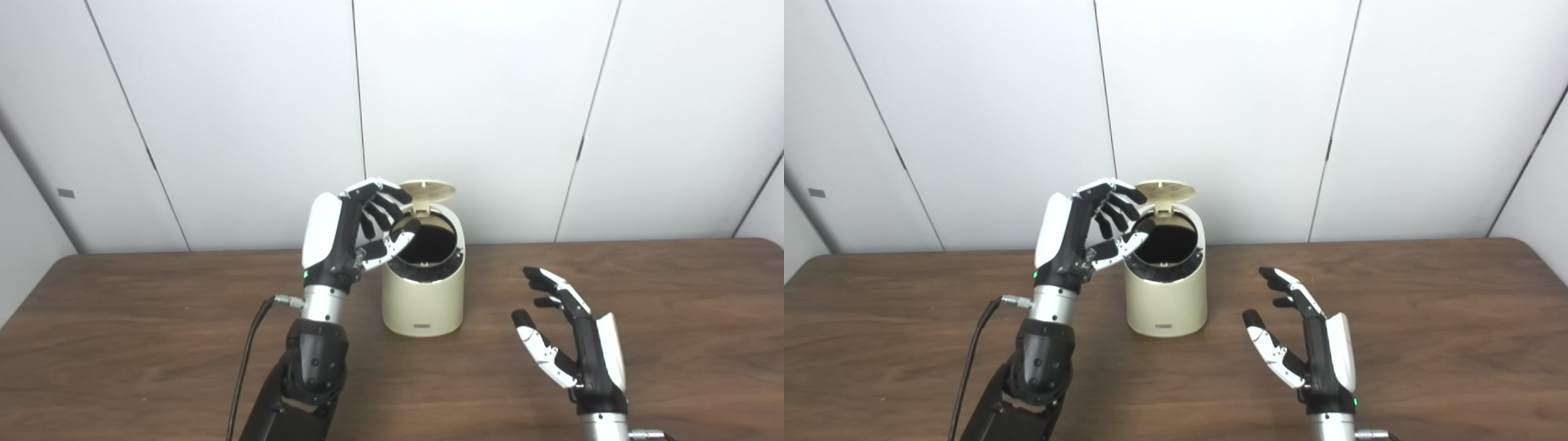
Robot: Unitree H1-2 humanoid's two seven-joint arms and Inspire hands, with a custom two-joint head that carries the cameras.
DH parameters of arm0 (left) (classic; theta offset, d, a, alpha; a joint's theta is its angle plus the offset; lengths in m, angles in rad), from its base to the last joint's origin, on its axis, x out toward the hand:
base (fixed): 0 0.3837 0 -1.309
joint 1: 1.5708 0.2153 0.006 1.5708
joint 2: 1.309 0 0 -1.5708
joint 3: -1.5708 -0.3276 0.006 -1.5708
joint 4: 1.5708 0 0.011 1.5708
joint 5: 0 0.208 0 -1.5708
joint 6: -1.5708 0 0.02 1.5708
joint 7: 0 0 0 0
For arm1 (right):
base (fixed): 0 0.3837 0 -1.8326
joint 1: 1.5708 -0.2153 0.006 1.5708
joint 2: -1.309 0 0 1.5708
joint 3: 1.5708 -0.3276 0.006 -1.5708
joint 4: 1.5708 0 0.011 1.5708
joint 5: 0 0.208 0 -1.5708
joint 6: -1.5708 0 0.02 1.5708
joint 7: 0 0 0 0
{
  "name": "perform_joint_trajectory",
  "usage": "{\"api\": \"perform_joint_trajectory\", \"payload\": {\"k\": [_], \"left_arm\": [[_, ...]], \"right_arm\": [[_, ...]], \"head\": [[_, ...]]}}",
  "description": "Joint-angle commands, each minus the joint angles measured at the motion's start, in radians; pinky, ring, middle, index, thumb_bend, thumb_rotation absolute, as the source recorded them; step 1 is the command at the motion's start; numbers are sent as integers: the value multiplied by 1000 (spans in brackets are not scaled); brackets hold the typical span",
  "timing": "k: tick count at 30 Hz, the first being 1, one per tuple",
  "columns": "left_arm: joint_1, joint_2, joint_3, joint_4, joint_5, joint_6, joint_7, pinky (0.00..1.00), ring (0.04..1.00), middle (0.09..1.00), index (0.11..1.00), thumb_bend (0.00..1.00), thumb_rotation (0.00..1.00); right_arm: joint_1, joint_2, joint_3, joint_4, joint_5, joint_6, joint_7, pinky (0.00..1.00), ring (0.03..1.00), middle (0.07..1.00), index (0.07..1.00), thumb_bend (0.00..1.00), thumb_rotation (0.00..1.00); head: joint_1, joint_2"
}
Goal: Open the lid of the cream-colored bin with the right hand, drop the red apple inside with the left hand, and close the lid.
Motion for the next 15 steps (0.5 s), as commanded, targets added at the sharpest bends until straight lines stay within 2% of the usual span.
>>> {"api": "perform_joint_trajectory", "payload": {"k": [1, 5, 9, 10, 11, 12, 14, 15], "left_arm": [[-13, 9, 15, -17, -21, -81, 30, 267, 381, 476, 542, 495, 0], [43, 31, 34, -75, -73, -99, -13, 310, 386, 472, 515, 503, 0], [102, 51, 56, -144, -215, -78, -103, 416, 492, 529, 491, 480, 73], [114, 61, 61, -153, -242, -80, -121, 444, 521, 552, 510, 427, 149], [122, 66, 66, -158, -259, -83, -135, 473, 554, 580, 562, 288, 428], [141, 82, 74, -166, -306, -88, -162, 476, 557, 583, 567, 275, 457], [172, 114, 86, -163, -380, -102, -213, 507, 596, 621, 605, 253, 658], [186, 131, 91, -157, -407, -103, -238, 521, 611, 638, 620, 264, 716]], "right_arm": [[17, 15, 6, 15, -6, -31, -19, 658, 771, 791, 778, 233, 626], [17, 13, 5, -14, -26, -8, -16, 672, 778, 798, 786, 246, 667], [6, 5, 0, -30, -59, -7, -26, 696, 787, 803, 801, 279, 757], [1, 1, -4, -31, -73, -5, -32, 706, 795, 808, 805, 300, 784], [-2, -2, -7, -31, -82, -4, -36, 719, 807, 816, 812, 331, 804], [-13, -18, -16, -29, -86, -4, -37, 721, 808, 817, 812, 334, 807], [-34, -48, -29, -36, -101, 11, -24, 735, 831, 848, 834, 445, 814], [-45, -65, -30, -50, -119, 23, -11, 738, 838, 858, 846, 484, 844]], "head": [[1, 0], [6, 0], [5, 0], [5, 2], [5, 2], [4, 2], [4, 2], [4, 2]]}}
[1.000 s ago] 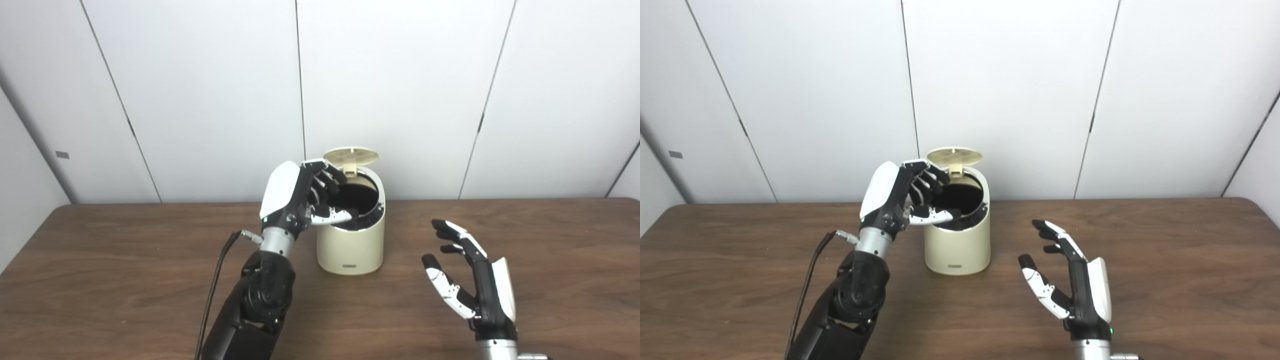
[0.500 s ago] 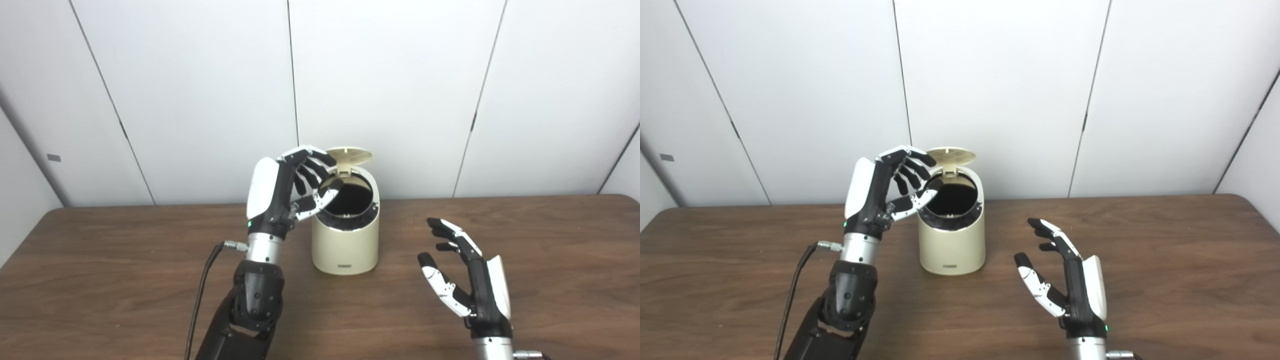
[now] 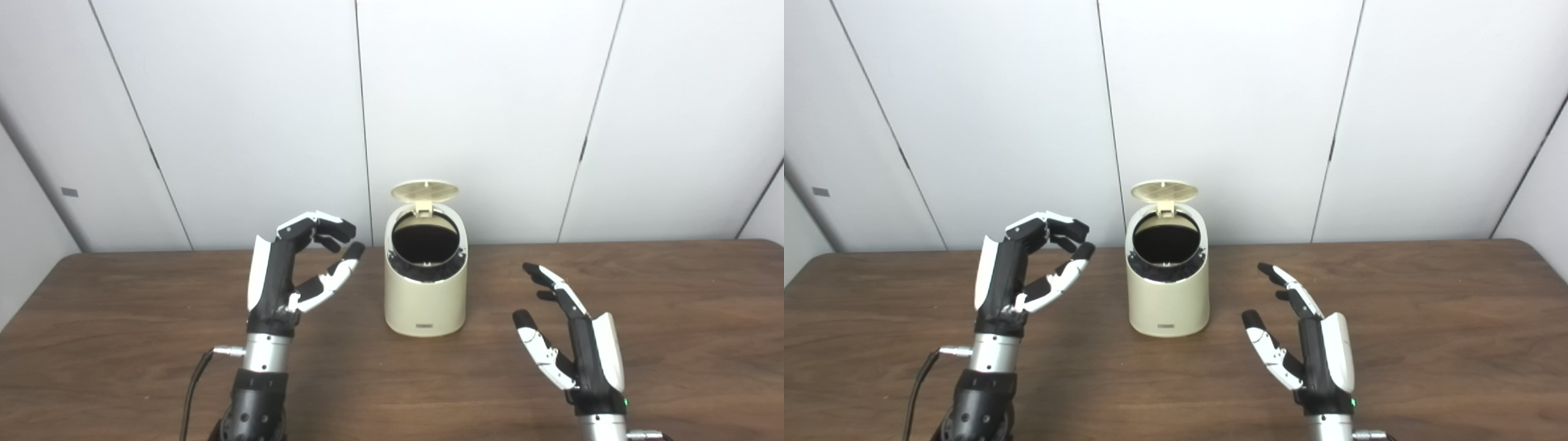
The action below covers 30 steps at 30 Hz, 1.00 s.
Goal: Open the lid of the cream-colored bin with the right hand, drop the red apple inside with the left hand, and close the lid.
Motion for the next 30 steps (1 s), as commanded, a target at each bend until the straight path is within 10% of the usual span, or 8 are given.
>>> {"api": "perform_joint_trajectory", "payload": {"k": [1, 13, 30], "left_arm": [[5, 43, 16, -6, -56, -30, -50, 537, 628, 654, 635, 276, 739], [49, 28, 36, 81, -20, -37, -84, 599, 695, 716, 704, 267, 559], [62, 19, 17, 116, 208, -39, -19, 574, 678, 696, 687, 293, 609]], "right_arm": [[-51, -55, -15, -50, -45, 25, 17, 743, 846, 869, 860, 510, 876], [-194, -143, 43, -309, -211, 220, 239, 774, 871, 897, 903, 678, 1000], [-546, -216, 118, -429, -334, 492, 775, 875, 948, 911, 897, 787, 989]], "head": [[1, -3], [-12, -13], [-15, -10]]}}
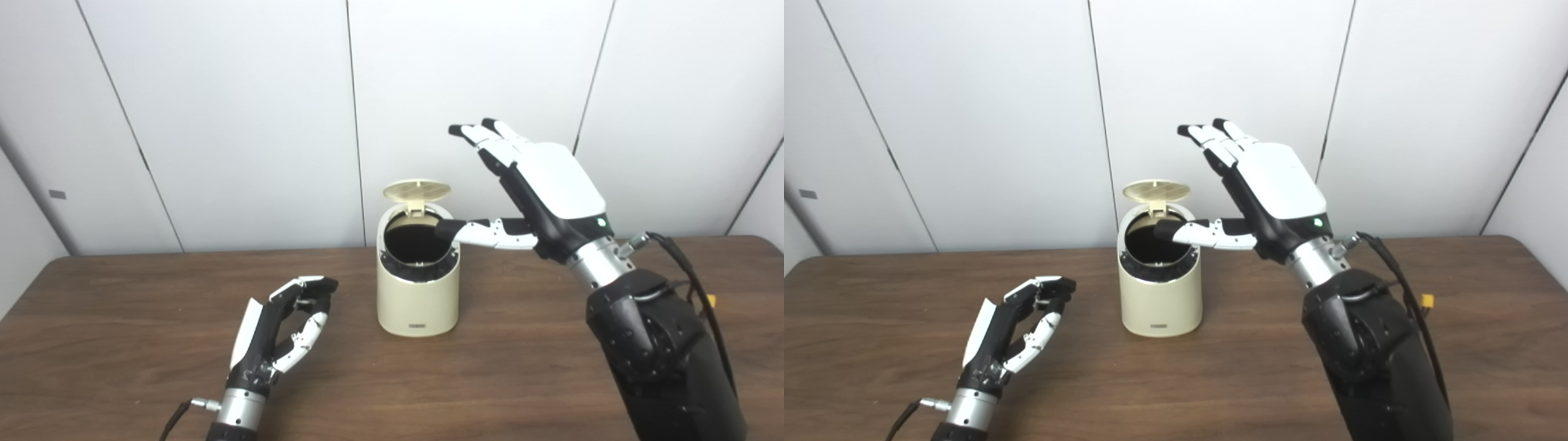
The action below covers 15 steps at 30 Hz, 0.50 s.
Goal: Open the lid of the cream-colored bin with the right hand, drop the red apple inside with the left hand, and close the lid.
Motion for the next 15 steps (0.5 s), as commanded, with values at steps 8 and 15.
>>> {"api": "perform_joint_trajectory", "payload": {"k": [8, 15], "left_arm": [[-29, -5, -3, -22, 52, -22, 36, 571, 680, 696, 689, 287, 617], [-26, -7, -3, -24, 48, -22, 35, 566, 675, 694, 689, 280, 608]], "right_arm": [[-159, -38, 40, 53, -4, 19, 121, 844, 933, 900, 874, 852, 989], [-202, -49, 75, 120, -22, 44, 179, 834, 917, 891, 878, 870, 992]], "head": [[3, -1], [5, -1]]}}
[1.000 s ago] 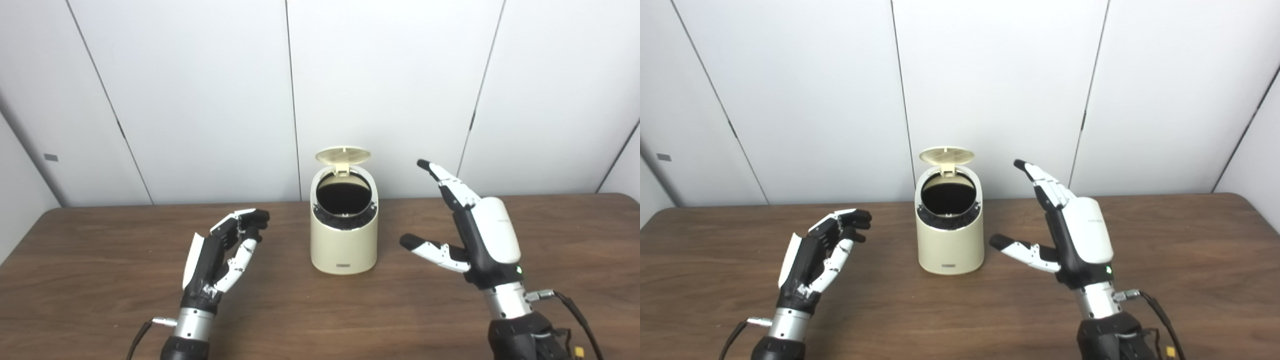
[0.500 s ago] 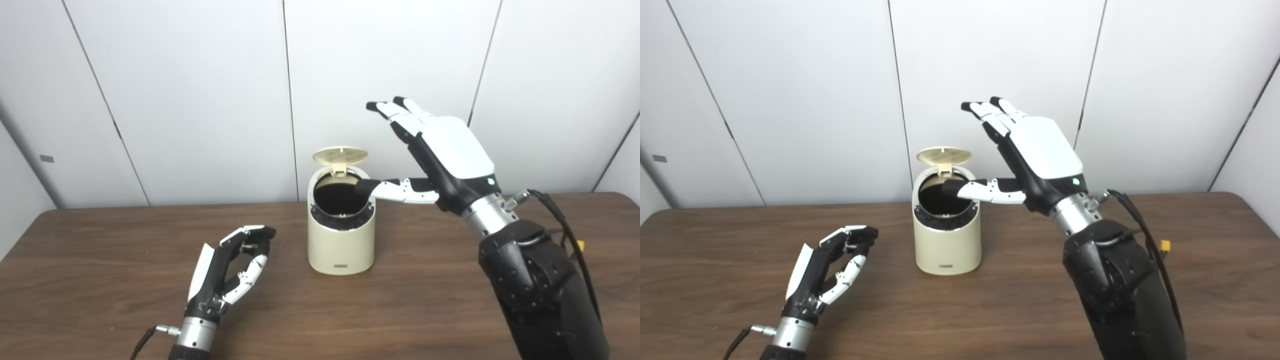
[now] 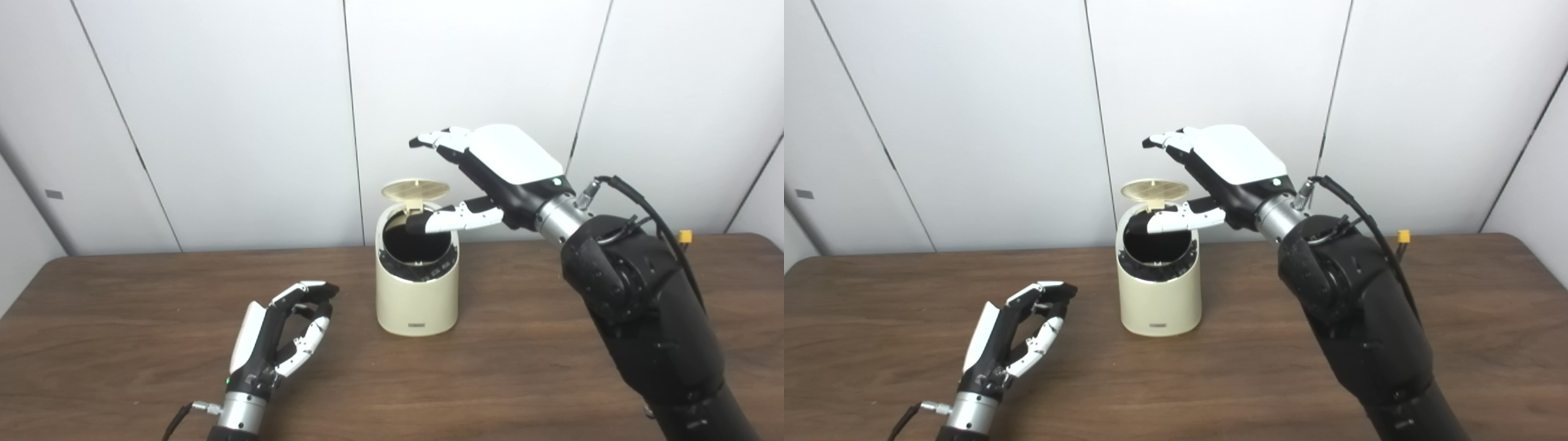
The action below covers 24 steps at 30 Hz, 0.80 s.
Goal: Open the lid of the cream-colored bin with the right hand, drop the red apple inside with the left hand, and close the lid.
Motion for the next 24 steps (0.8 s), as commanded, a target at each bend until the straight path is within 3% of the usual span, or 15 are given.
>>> {"api": "perform_joint_trajectory", "payload": {"k": [1, 10, 24], "left_arm": [[-27, 2, 1, -23, 4, -24, 23, 565, 674, 693, 688, 279, 606], [-26, 5, 1, -21, 7, -29, 27, 561, 672, 691, 687, 290, 630], [-23, 1, 1, -36, -5, -24, 20, 557, 664, 684, 678, 282, 598]], "right_arm": [[-62, -13, 0, -2, -10, 14, 6, 832, 914, 889, 873, 869, 987], [-57, -15, 18, 48, 2, 52, 45, 888, 918, 871, 856, 857, 1000], [-12, -34, 33, -36, 5, 99, 112, 772, 875, 845, 791, 861, 1000]], "head": [[1, 0], [-2, 1], [-3, 9]]}}
